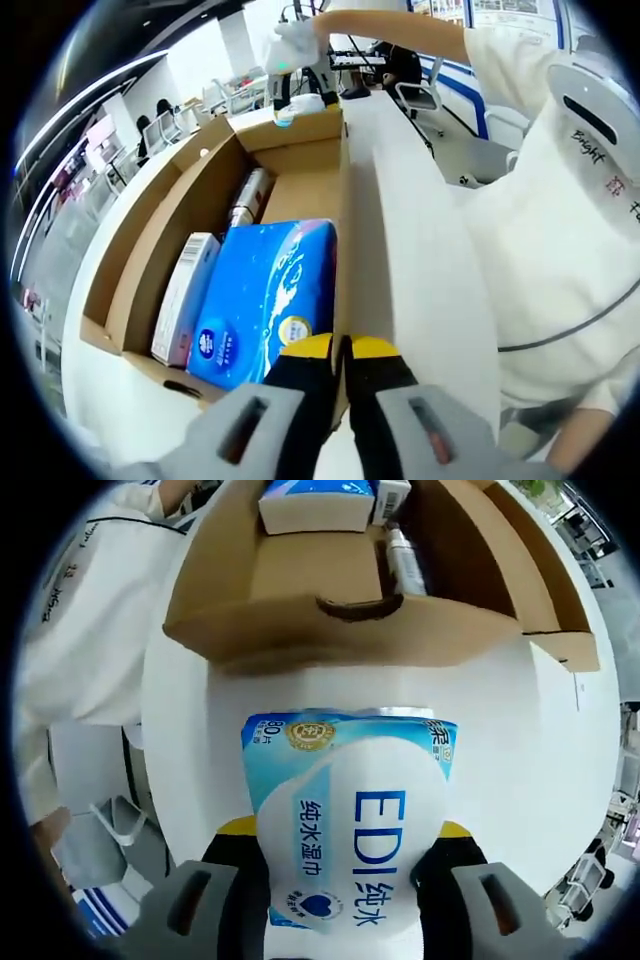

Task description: Operate the shoe box by opening the lid, removing the specified soft item, and placing it in the target area until the item is outside and the box remains undamaged.

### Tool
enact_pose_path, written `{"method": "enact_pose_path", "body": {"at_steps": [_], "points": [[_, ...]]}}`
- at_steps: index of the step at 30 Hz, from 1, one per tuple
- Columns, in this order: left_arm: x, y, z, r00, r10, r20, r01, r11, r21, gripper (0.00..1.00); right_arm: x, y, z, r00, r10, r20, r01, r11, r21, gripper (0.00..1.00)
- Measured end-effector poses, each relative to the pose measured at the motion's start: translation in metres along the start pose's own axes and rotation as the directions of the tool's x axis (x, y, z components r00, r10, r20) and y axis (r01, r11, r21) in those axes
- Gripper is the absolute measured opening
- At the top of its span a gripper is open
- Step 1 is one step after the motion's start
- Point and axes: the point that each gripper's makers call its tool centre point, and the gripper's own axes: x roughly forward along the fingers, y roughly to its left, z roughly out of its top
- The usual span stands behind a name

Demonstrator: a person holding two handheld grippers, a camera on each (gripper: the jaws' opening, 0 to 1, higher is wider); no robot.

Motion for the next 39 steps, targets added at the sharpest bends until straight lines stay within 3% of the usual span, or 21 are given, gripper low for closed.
{"method": "enact_pose_path", "body": {"at_steps": [19,39], "points": [[0.000,0.000,0.000,1.000,0.002,0.000,-0.002,1.000,0.000,0.03,0.004,-0.013,-0.005,1.000,-0.015,-0.007,0.015,1.000,0.005,0.58],[0.000,0.000,-0.001,1.000,0.011,0.005,-0.011,1.000,0.005,0.04,0.008,-0.004,-0.004,1.000,-0.015,-0.011,0.015,1.000,-0.023,0.62]]}}
